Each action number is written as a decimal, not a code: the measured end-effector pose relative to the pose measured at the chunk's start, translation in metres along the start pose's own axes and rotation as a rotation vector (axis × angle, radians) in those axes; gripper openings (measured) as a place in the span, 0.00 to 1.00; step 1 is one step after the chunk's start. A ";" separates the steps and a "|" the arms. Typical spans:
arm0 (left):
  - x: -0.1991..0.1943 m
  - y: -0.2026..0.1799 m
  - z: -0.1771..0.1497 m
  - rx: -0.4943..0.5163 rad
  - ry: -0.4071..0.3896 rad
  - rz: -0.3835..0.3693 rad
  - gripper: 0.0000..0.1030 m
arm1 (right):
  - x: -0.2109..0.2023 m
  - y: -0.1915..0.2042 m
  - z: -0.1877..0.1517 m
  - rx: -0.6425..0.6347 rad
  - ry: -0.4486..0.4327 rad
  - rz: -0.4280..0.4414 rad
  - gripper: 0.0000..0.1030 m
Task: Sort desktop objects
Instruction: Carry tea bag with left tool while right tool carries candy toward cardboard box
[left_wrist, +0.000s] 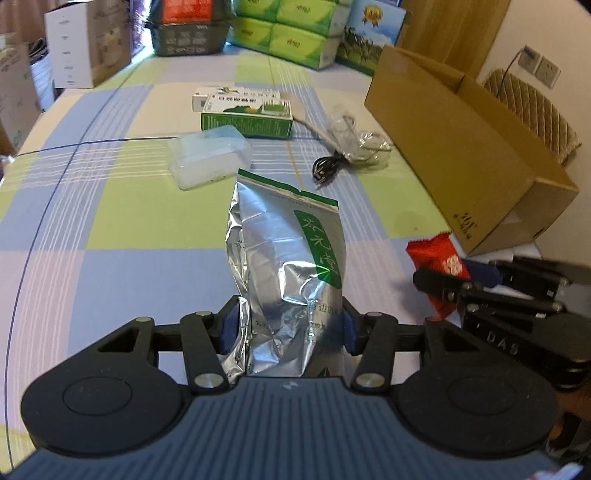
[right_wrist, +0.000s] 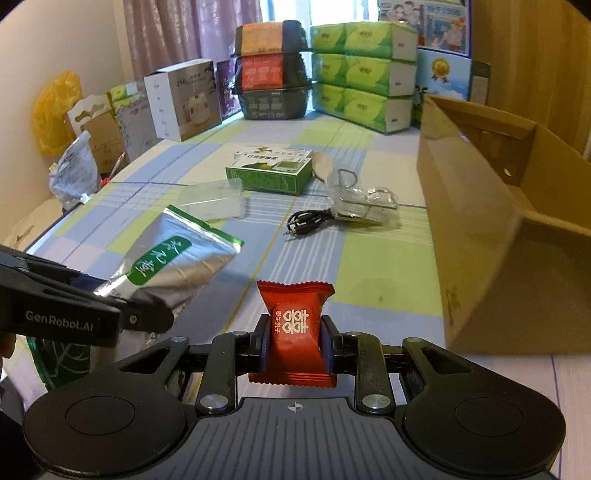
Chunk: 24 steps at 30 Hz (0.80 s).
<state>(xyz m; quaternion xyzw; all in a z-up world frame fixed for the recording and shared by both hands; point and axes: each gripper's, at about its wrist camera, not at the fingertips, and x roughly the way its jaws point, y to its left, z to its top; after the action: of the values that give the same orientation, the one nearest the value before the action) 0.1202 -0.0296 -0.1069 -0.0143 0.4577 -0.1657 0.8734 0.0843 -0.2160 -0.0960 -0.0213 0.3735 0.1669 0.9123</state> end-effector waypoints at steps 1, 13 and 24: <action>-0.006 -0.003 -0.004 -0.012 -0.007 -0.003 0.46 | -0.005 0.000 -0.002 0.012 -0.003 -0.001 0.23; -0.063 -0.042 -0.020 -0.086 -0.070 -0.054 0.46 | -0.076 -0.004 -0.023 0.096 -0.045 -0.046 0.23; -0.076 -0.064 -0.018 -0.071 -0.092 -0.056 0.46 | -0.104 -0.018 -0.025 0.128 -0.071 -0.070 0.23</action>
<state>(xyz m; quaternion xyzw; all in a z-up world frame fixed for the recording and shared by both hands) 0.0486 -0.0648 -0.0459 -0.0656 0.4219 -0.1730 0.8876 0.0039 -0.2675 -0.0441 0.0302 0.3497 0.1114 0.9297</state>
